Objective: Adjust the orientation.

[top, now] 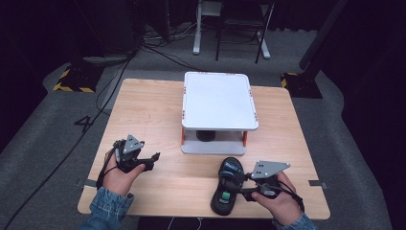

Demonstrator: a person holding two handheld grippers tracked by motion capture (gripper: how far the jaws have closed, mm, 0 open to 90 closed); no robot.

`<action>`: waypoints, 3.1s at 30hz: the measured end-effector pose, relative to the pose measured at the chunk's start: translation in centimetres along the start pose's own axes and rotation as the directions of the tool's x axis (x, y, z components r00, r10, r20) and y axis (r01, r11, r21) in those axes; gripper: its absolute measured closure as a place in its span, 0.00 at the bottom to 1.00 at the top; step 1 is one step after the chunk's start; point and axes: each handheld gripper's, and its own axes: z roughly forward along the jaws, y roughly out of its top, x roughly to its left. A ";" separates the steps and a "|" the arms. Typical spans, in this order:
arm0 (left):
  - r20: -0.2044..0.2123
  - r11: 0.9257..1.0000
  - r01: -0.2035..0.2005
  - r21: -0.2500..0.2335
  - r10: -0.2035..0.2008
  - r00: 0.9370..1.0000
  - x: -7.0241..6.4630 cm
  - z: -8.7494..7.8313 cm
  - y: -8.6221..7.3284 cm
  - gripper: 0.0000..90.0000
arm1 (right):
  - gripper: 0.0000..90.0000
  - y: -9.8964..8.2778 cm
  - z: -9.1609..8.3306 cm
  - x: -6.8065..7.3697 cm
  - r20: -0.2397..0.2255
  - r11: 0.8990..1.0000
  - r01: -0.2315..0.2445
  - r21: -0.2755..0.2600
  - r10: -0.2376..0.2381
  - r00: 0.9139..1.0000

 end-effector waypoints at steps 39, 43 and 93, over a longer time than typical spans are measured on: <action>-0.105 0.996 0.084 0.015 -0.082 0.991 1.2 -3.7 -3.8 0.30 | 0.73 1.0 7.9 -10.5 0.126 0.985 0.091 -0.149 -0.072 0.989; -0.106 0.996 0.086 0.009 -0.084 0.991 1.2 -4.0 -3.8 0.30 | 0.57 0.9 7.5 -10.4 0.110 0.988 0.064 -0.137 -0.049 0.993; -0.014 1.000 0.009 0.028 -0.008 1.000 0.1 0.0 -1.0 0.30 | 0.47 -3.2 7.1 -4.8 0.256 0.994 -0.112 -0.021 0.113 0.960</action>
